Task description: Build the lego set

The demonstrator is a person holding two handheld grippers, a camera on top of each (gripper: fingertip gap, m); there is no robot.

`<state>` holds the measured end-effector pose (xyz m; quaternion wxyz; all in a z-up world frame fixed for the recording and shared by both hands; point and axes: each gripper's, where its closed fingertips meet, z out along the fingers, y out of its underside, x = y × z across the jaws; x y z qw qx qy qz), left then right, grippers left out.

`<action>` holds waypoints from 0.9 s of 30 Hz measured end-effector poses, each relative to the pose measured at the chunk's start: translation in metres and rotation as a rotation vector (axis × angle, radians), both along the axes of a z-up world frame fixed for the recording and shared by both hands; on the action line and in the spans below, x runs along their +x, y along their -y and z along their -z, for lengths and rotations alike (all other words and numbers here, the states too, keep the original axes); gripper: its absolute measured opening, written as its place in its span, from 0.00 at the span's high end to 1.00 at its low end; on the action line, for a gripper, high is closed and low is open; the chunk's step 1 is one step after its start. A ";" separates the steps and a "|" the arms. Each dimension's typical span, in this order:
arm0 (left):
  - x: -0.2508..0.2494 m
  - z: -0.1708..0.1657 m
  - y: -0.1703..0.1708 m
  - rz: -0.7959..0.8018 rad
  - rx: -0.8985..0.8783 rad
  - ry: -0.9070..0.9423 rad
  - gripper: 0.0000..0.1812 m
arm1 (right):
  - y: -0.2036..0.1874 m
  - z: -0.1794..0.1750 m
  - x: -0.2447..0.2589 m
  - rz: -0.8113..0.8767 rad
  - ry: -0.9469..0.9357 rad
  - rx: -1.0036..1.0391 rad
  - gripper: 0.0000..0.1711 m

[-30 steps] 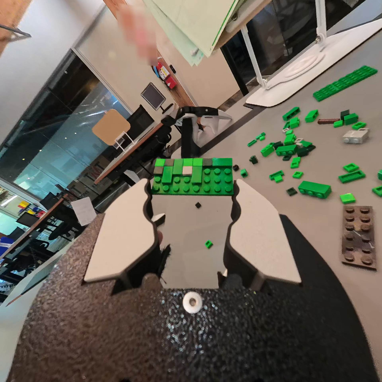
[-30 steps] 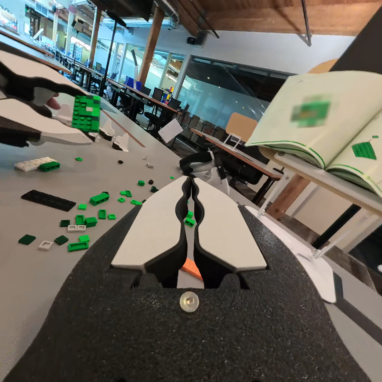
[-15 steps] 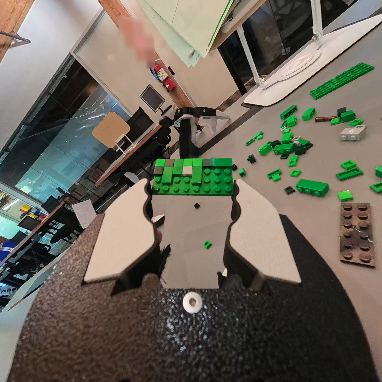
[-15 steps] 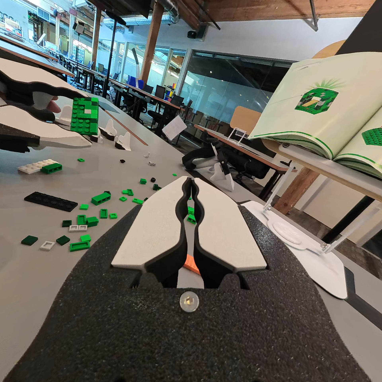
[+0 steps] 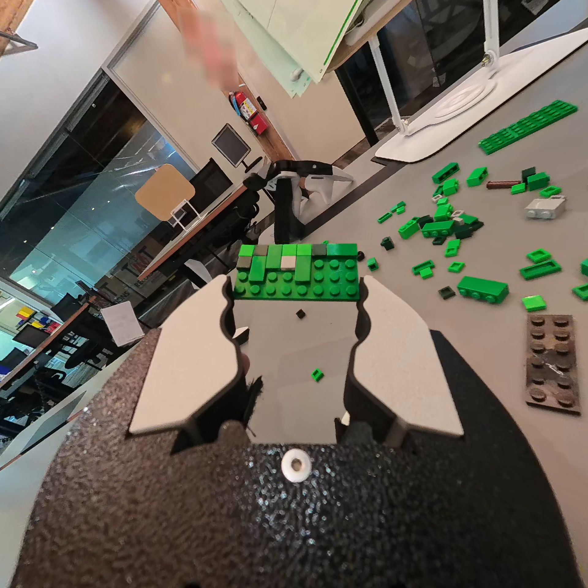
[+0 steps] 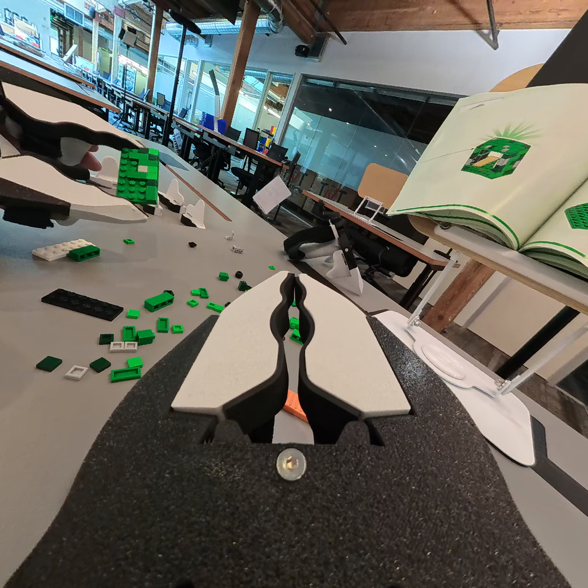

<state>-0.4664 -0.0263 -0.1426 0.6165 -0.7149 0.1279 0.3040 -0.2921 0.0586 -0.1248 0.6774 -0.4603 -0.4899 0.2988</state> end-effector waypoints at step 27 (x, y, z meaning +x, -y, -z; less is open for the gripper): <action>0.049 0.015 0.001 0.312 -0.172 0.208 0.59 | 0.077 0.045 -0.010 -0.539 0.367 0.105 0.96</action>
